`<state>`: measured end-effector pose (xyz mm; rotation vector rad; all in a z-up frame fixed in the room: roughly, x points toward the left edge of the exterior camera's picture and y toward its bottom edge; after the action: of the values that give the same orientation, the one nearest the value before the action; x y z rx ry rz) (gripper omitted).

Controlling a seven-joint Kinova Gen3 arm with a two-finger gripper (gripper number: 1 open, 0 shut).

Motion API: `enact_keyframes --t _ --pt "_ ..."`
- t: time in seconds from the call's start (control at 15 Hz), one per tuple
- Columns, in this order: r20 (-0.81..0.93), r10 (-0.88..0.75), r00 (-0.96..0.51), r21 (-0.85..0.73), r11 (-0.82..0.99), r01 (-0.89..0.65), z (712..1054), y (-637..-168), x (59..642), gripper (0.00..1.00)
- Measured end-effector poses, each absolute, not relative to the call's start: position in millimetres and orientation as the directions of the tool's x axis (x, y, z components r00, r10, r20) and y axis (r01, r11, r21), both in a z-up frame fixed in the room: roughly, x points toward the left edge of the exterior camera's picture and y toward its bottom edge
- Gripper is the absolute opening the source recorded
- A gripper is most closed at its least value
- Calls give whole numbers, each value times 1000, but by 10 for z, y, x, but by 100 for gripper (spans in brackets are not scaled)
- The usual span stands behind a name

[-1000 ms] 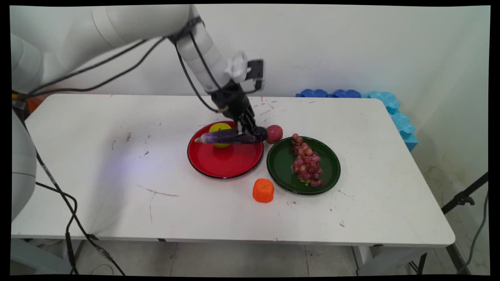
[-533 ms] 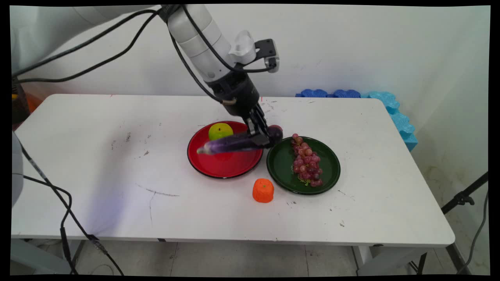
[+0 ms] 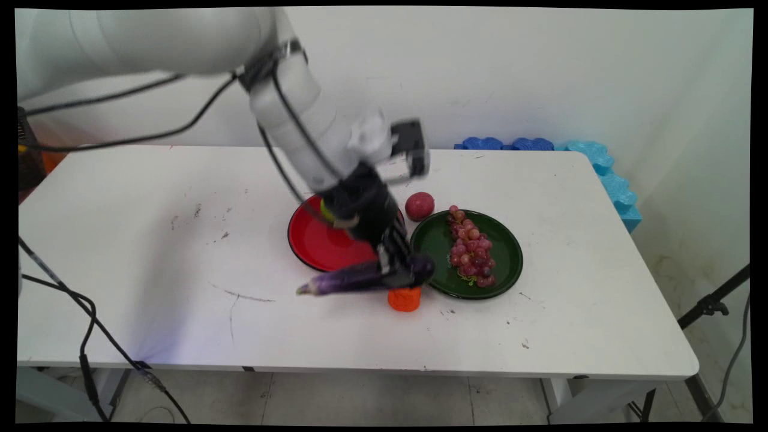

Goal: Place the picked object on the table

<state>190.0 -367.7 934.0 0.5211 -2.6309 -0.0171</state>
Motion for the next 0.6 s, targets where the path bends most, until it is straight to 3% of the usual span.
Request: enact_keyframes --t 0.6 --pt "428 -245 -870 30 966 -257 8444 -3432 1852 0"
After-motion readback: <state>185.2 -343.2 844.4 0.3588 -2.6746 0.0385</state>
